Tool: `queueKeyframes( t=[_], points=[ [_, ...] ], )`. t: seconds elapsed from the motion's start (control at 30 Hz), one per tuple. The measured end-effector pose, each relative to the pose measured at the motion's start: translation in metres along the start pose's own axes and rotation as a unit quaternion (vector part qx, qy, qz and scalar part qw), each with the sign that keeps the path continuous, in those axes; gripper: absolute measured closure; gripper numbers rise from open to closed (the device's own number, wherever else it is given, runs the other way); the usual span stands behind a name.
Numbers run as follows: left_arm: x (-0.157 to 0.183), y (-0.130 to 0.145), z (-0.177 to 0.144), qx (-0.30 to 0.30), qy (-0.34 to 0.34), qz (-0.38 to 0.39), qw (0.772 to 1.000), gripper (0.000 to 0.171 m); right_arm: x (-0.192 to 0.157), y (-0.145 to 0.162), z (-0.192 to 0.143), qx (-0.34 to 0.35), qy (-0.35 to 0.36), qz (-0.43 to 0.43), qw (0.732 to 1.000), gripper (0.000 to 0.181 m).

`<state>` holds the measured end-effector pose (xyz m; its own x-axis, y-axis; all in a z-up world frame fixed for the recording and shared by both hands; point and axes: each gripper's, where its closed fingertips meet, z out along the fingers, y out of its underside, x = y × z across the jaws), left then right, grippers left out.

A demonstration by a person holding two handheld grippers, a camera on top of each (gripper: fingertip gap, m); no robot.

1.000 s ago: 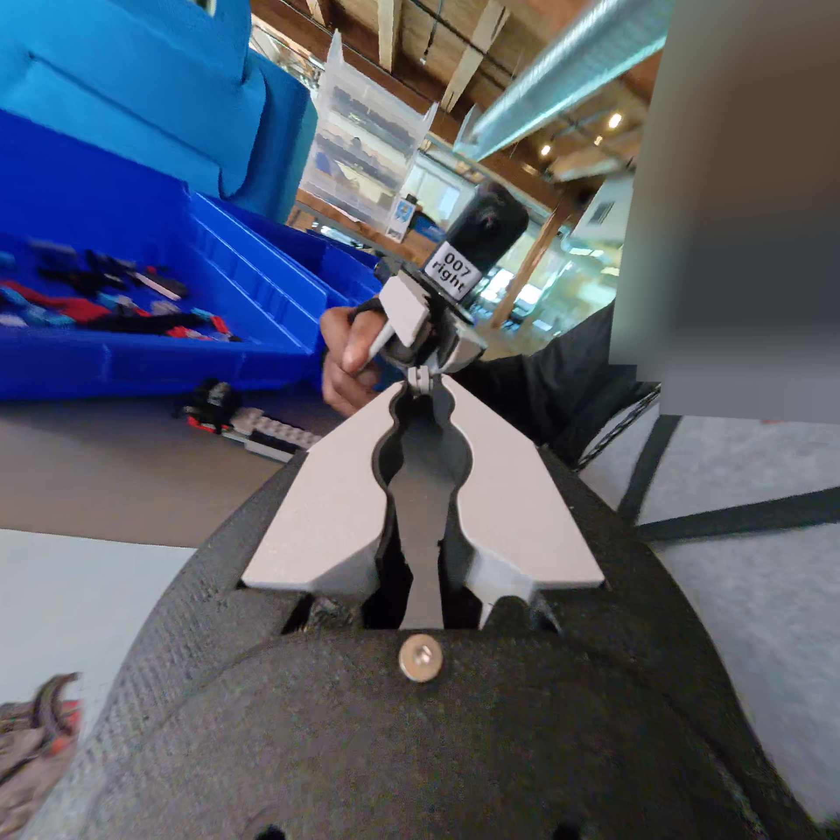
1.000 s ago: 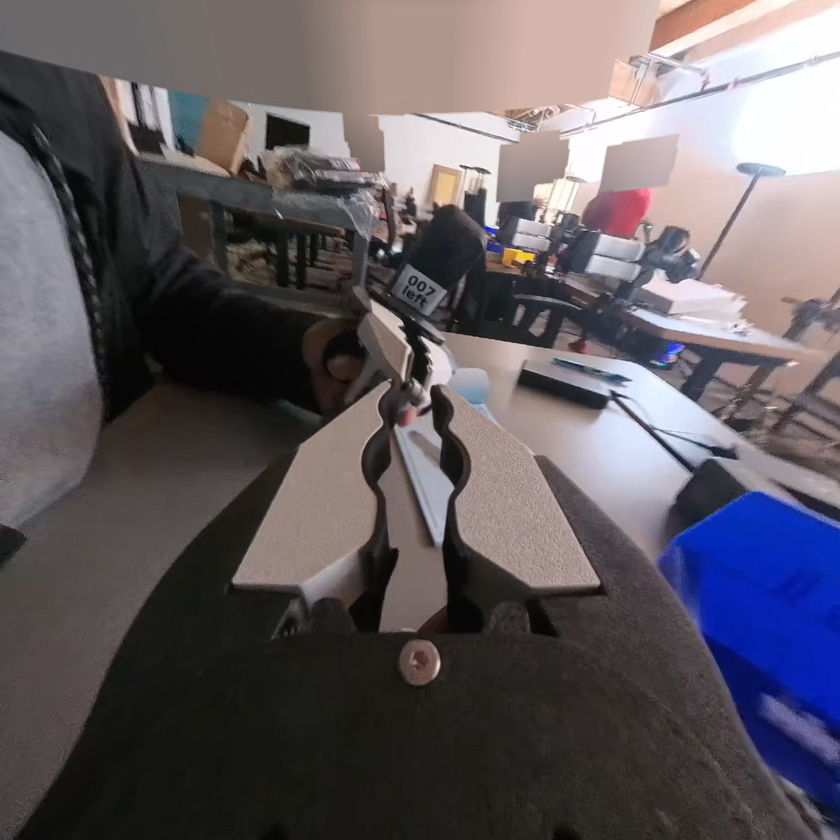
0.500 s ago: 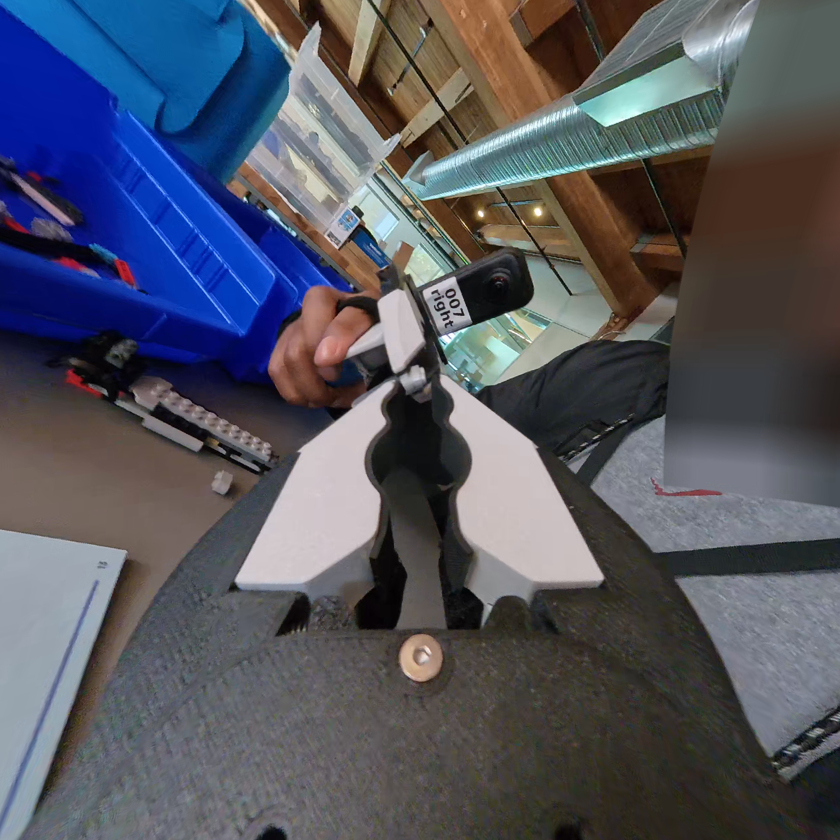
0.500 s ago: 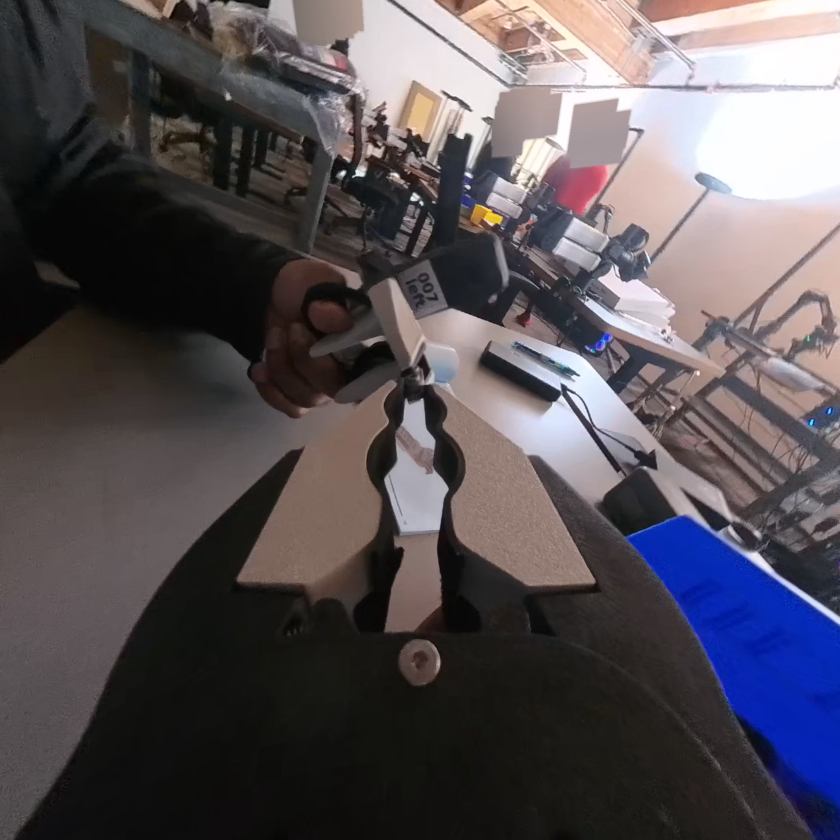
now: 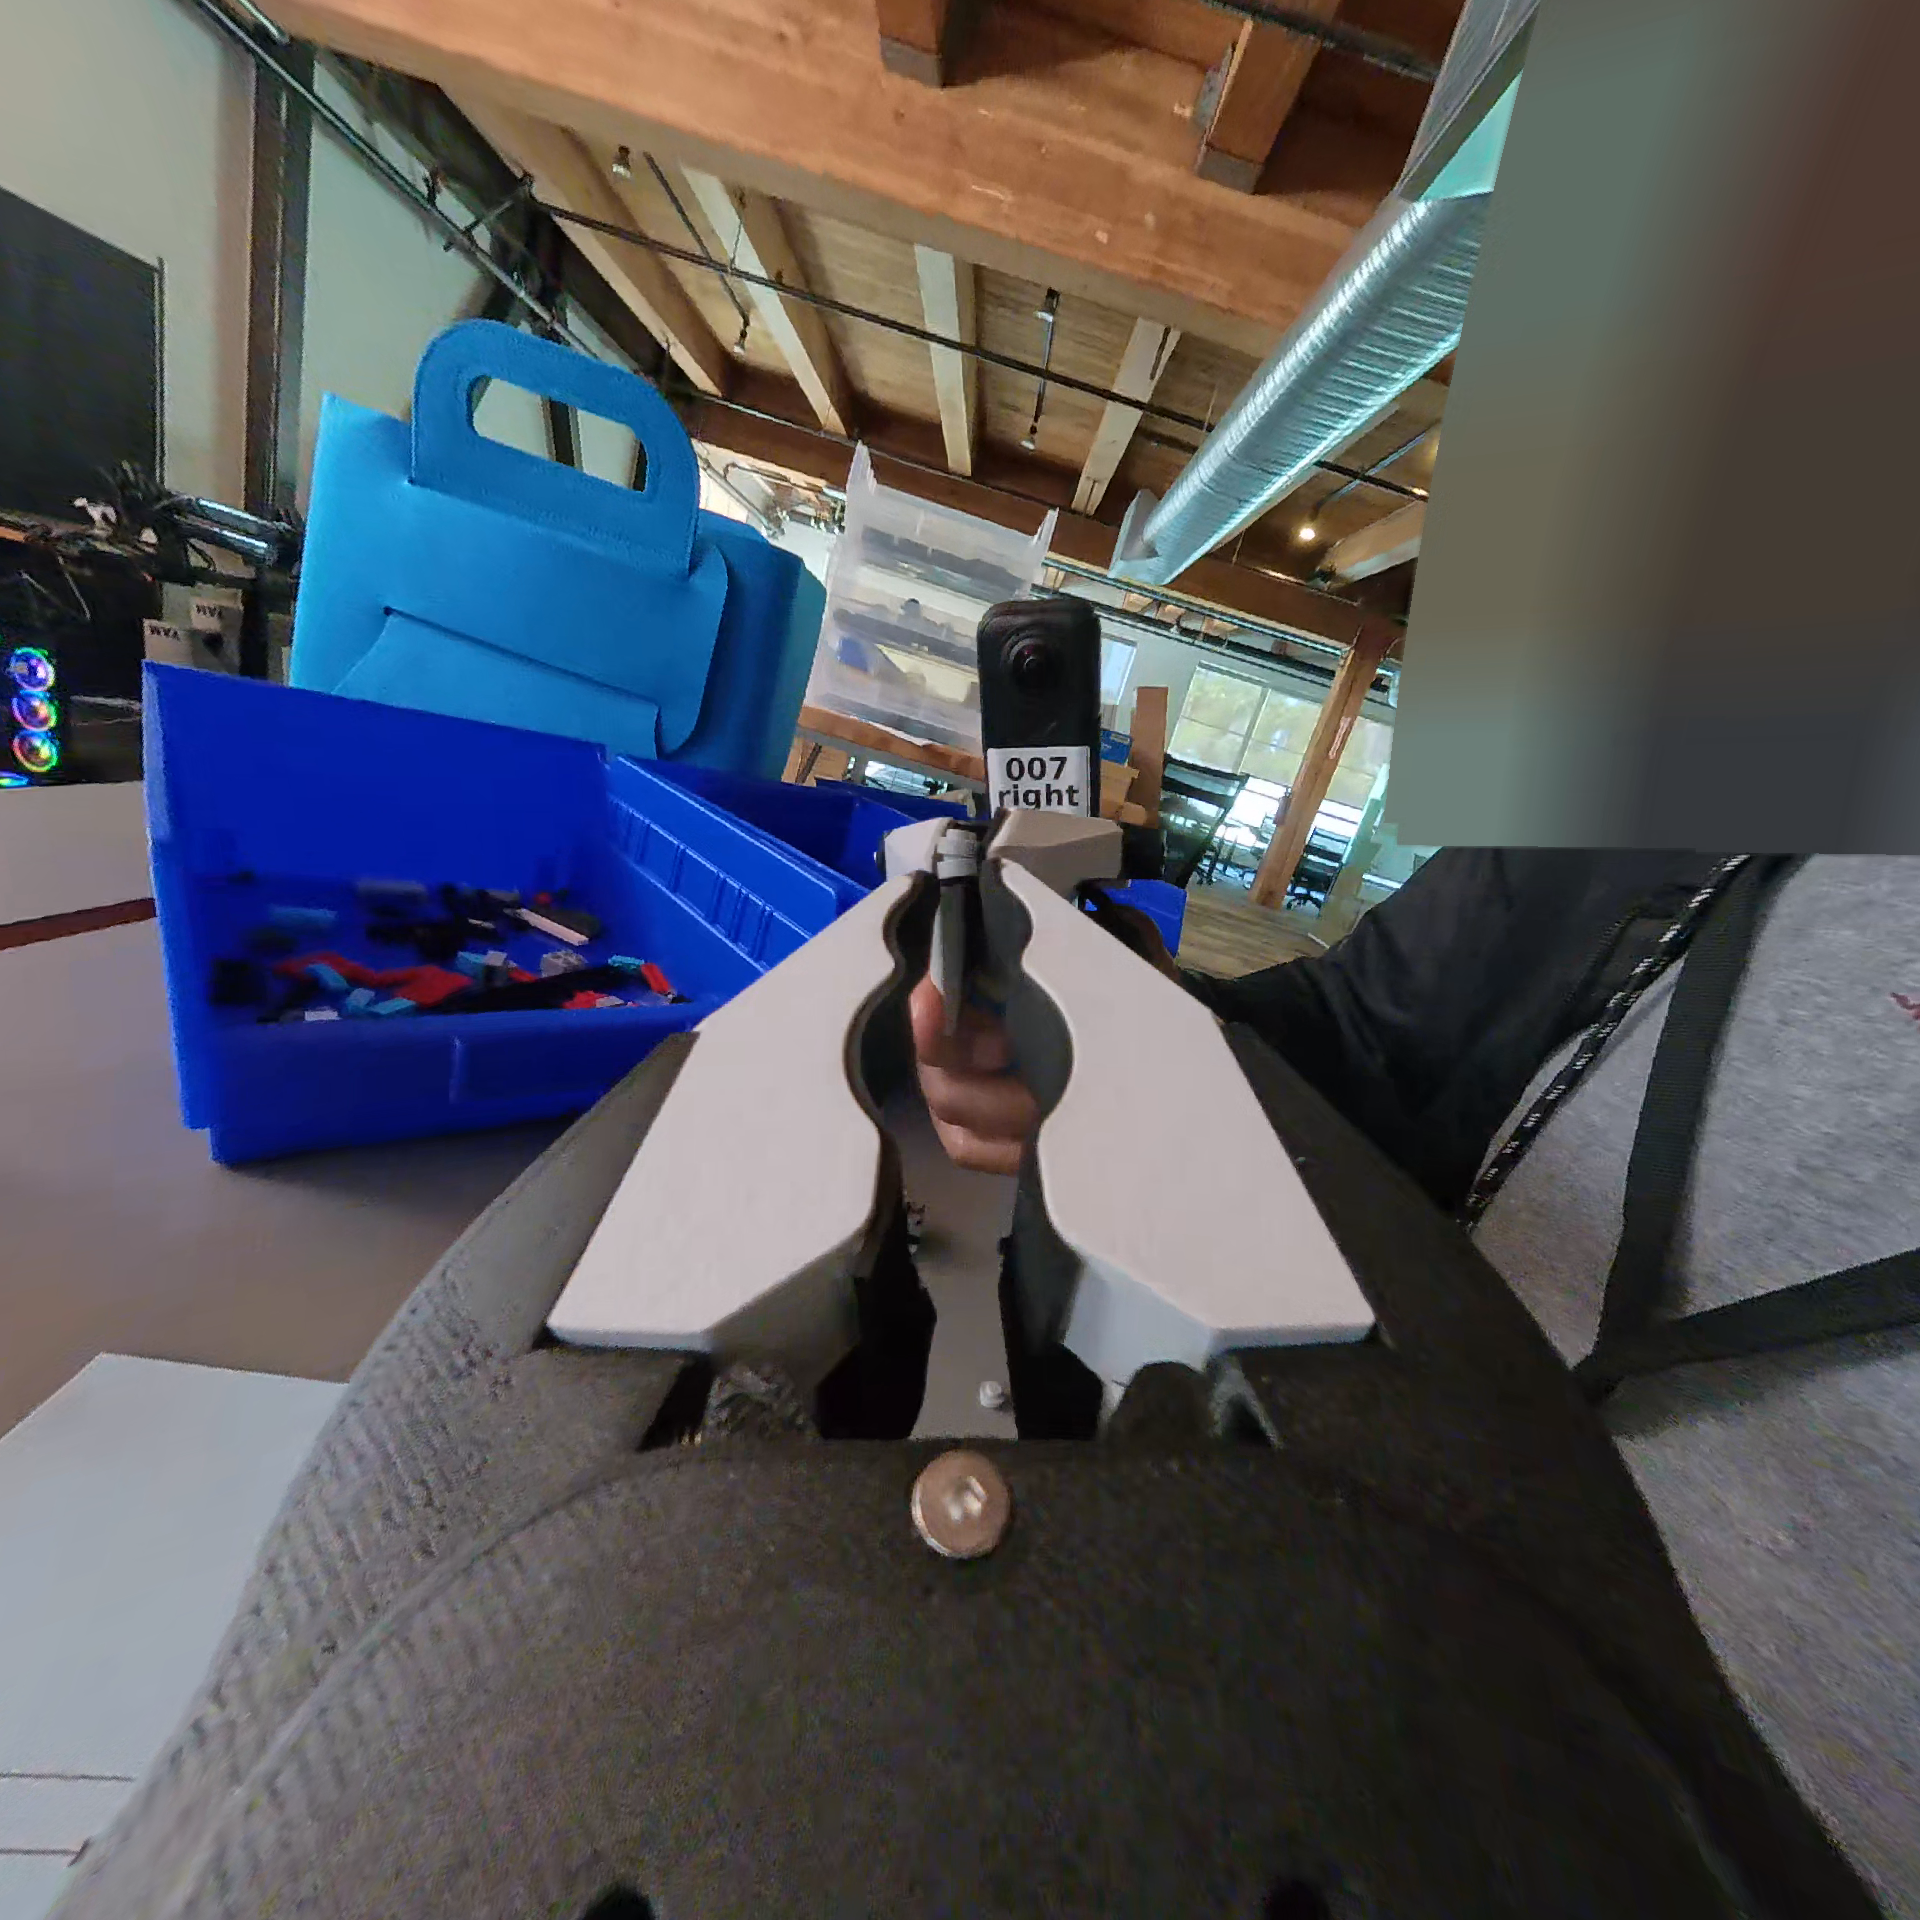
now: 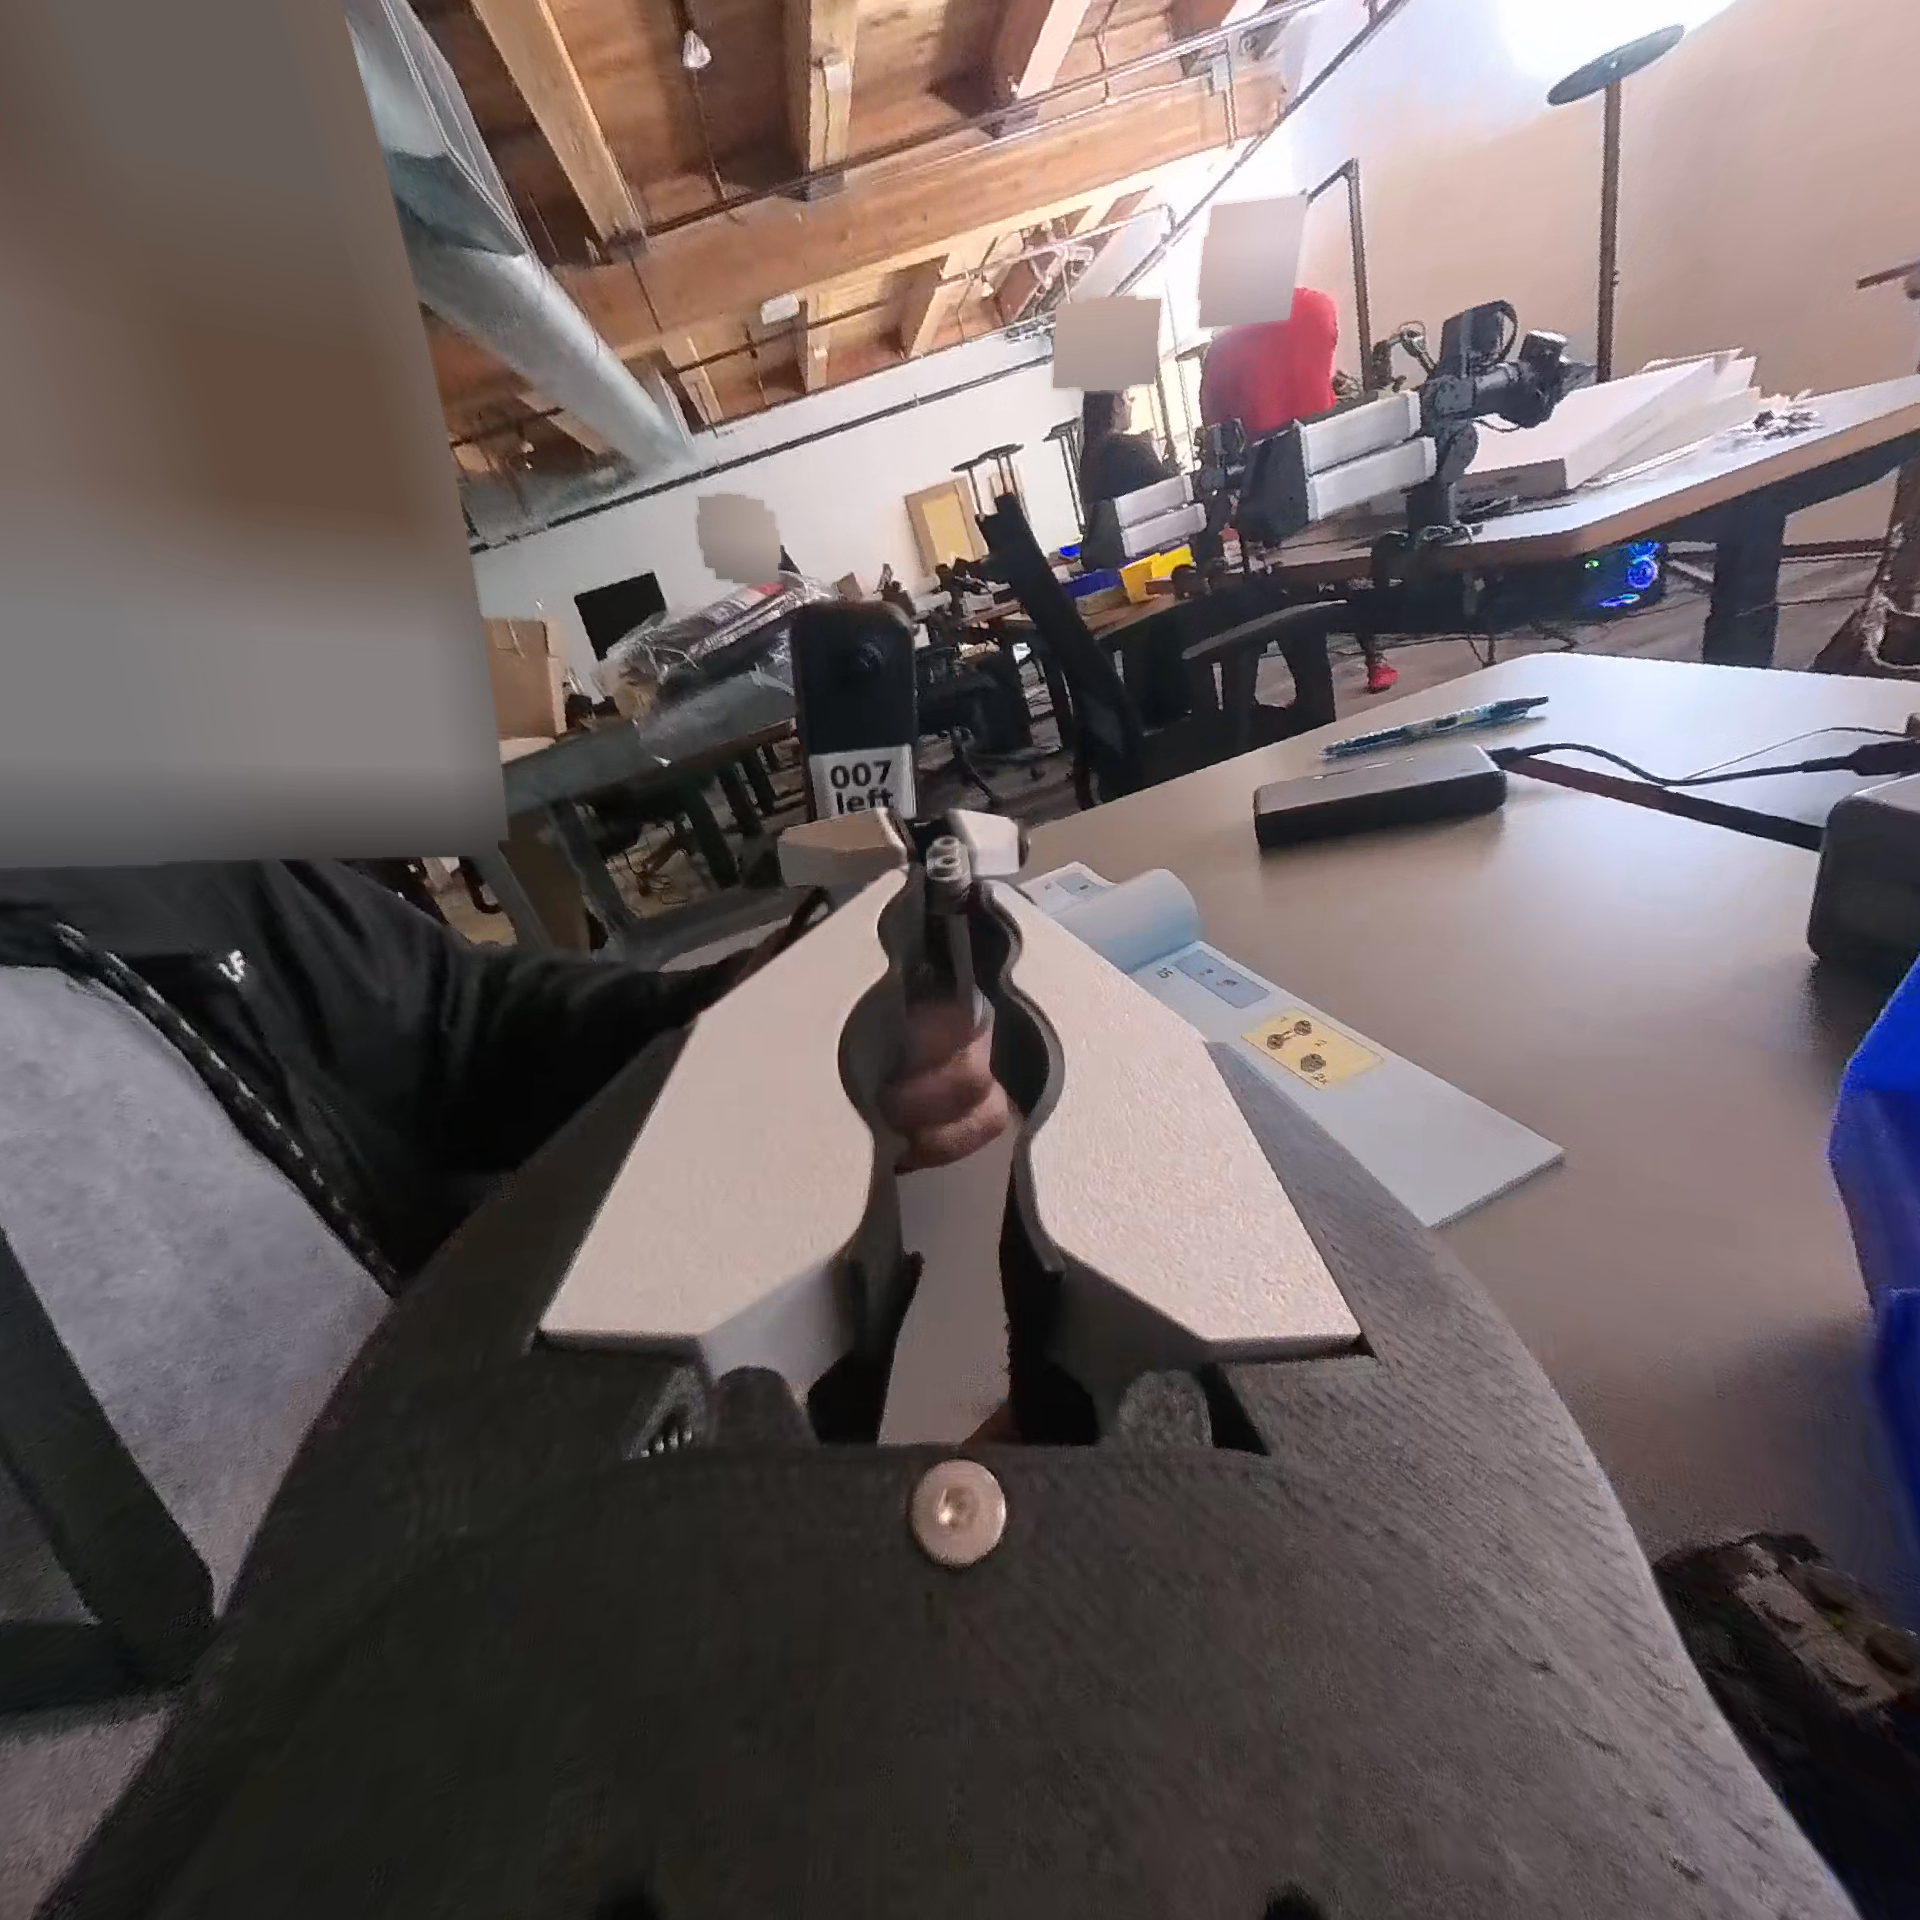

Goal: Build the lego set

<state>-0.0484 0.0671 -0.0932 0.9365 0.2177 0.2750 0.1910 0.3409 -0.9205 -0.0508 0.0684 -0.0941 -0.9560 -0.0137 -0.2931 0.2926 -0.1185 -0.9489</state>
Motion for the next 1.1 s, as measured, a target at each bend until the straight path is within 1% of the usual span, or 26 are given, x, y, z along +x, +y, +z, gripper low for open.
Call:
queueKeyframes(
  t=[0.3, 0.7, 0.8, 0.93, 1.1],
  points=[
    [0.003, 0.004, 0.003, 0.001, 0.002, 0.003, 1.000, 0.160, -0.003, 0.001, 0.003, 0.002, -0.008, 0.007, 1.000, 0.171],
    [0.006, 0.006, 0.004, -0.002, 0.011, 0.008, 1.000, 0.164, -0.007, 0.003, 0.003, -0.008, -0.025, 0.009, 1.000, 0.171],
    [0.008, 0.003, 0.003, 0.007, 0.017, 0.003, 1.000, 0.165, -0.008, 0.001, 0.001, -0.011, -0.026, 0.003, 1.000, 0.168],
    [0.008, 0.003, 0.002, 0.007, 0.019, 0.001, 1.000, 0.165, -0.009, 0.000, 0.001, -0.018, -0.028, -0.001, 0.999, 0.168],
    [0.009, 0.002, 0.003, 0.006, 0.023, -0.005, 1.000, 0.164, -0.010, 0.000, 0.001, -0.020, -0.026, -0.010, 0.999, 0.173]
  ],
)
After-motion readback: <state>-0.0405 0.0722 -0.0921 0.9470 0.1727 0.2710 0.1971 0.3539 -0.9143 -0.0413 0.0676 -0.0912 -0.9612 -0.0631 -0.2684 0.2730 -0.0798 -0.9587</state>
